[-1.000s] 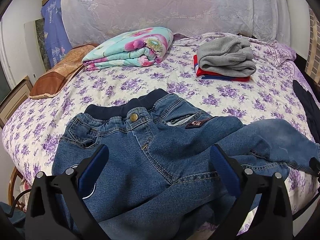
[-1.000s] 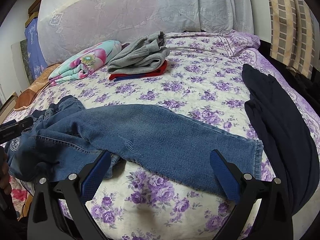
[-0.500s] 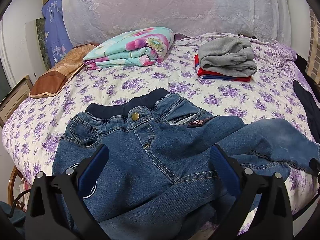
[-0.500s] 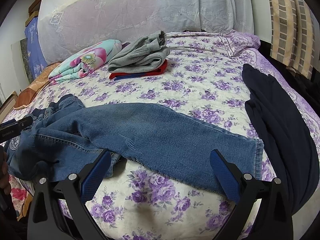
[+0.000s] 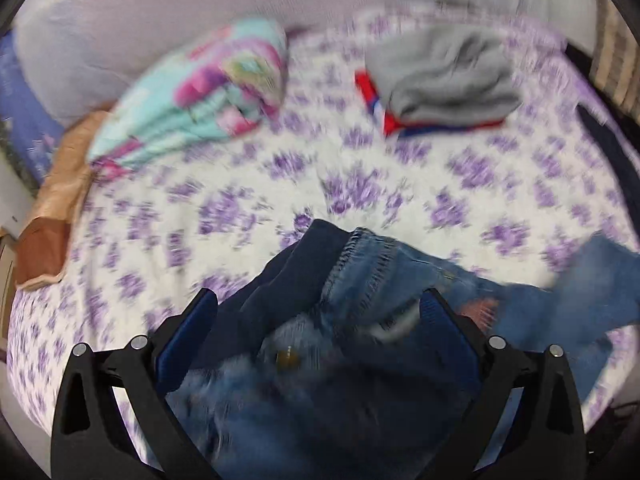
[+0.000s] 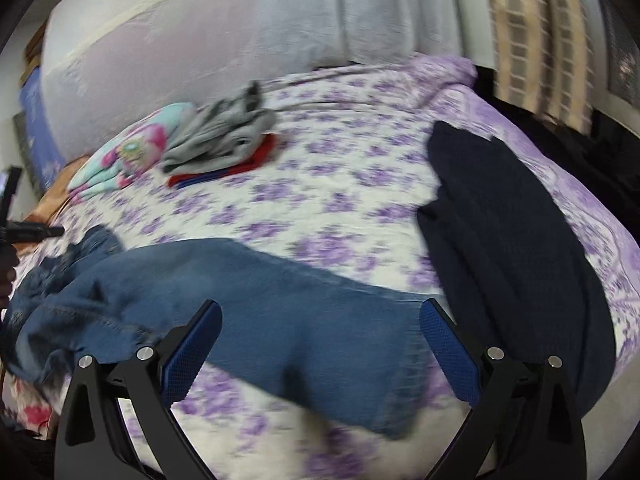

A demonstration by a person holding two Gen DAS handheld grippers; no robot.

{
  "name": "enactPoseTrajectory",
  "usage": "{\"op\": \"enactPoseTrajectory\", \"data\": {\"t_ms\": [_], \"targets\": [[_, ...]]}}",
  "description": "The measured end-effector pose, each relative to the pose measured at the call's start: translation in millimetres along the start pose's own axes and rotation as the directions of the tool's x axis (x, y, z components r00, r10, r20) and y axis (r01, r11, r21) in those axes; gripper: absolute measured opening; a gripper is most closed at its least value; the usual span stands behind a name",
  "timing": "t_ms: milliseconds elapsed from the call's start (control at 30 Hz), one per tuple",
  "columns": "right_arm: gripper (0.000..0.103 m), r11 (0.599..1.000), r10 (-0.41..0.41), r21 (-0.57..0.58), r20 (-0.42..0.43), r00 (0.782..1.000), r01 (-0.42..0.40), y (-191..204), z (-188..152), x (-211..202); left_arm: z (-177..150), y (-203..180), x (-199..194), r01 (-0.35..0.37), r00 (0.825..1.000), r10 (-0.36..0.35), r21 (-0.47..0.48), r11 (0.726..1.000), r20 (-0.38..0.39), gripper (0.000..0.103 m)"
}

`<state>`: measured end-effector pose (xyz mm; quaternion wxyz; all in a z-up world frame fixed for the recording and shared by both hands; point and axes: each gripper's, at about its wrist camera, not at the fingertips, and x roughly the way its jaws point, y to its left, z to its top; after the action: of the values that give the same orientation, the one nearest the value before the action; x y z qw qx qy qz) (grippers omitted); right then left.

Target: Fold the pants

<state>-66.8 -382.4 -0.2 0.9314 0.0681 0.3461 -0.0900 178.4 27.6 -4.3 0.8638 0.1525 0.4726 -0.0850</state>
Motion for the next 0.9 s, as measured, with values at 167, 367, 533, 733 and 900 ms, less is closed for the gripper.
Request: {"op": "enactPoseTrajectory", "data": {"t_ms": [167, 367, 533, 733, 900], "targets": [[0.100, 0.998, -0.049, 0.046, -0.029, 0.998, 0.050, -37, -4, 4, 14, -15, 78, 0.004, 0.987, 0.004, 0.051, 0.999, -0.158, 0.099], [0.100, 0.995, -0.102, -0.001, -0.067, 0.992, 0.102, -56, -15, 6, 0, -39, 65, 0.029, 0.990, -0.019, 0.077, 0.997, -0.137, 0.052], [0.100, 0.999, -0.030, -0.042, -0.105, 0.994, 0.026, -43, -8, 30, -11, -29, 22, 0.112, 0.992, -0.110, 0.033, 0.993, -0.053, 0.028], [0.024, 0.996, -0.084, -0.040, -0.240, 0.967, 0.077, -34, 2, 85, -5, 24, -32, 0.159, 0.980, -0.135, -0.167, 0.973, 0.149, 0.028], [0.021, 0.997, -0.043, -0.075, -0.090, 0.995, 0.036, -22, 47, 64, 9, 67, -59, 0.139, 0.966, -0.069, -0.276, 0.951, 0.249, 0.028]]}}
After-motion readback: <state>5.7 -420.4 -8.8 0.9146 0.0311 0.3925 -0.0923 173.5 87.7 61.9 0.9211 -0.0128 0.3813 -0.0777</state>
